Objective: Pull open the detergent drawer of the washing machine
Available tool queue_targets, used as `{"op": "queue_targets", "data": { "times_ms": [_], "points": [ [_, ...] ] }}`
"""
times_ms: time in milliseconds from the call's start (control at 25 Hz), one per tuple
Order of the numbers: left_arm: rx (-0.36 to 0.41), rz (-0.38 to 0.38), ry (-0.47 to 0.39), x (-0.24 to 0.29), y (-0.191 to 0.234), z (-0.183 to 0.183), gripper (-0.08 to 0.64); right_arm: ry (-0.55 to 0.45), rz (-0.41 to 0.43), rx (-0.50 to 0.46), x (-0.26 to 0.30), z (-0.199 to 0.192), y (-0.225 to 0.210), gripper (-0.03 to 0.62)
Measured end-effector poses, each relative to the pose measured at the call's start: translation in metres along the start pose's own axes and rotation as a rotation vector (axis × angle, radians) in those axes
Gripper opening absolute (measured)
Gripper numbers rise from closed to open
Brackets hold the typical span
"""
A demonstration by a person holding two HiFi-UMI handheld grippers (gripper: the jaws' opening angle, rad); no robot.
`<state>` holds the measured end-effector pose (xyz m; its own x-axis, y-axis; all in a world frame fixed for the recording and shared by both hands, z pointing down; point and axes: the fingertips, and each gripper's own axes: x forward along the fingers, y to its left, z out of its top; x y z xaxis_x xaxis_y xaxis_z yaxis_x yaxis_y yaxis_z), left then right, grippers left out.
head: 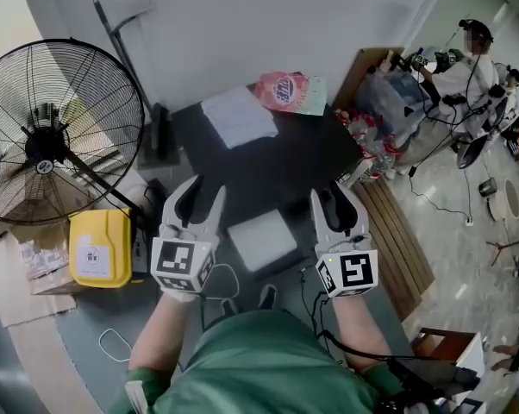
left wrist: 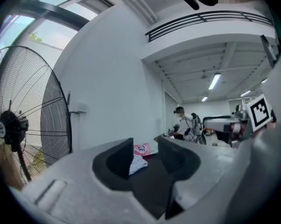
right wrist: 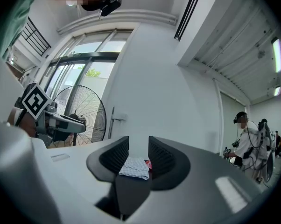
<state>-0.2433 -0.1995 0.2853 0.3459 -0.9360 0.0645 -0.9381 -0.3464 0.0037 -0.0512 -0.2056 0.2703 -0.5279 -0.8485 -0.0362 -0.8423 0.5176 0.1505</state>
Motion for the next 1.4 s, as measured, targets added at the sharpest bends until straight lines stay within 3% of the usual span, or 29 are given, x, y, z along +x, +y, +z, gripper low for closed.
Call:
{"op": "queue_targets", "data": {
  "times_ms": [1400],
  "points": [
    [-0.005, 0.007, 0.014, -0.0022, -0.0032, -0.0033, 0.158, 0.001, -0.001, 0.024, -0.0070, -0.0028, -0.0034, 0.127]
  ]
}}
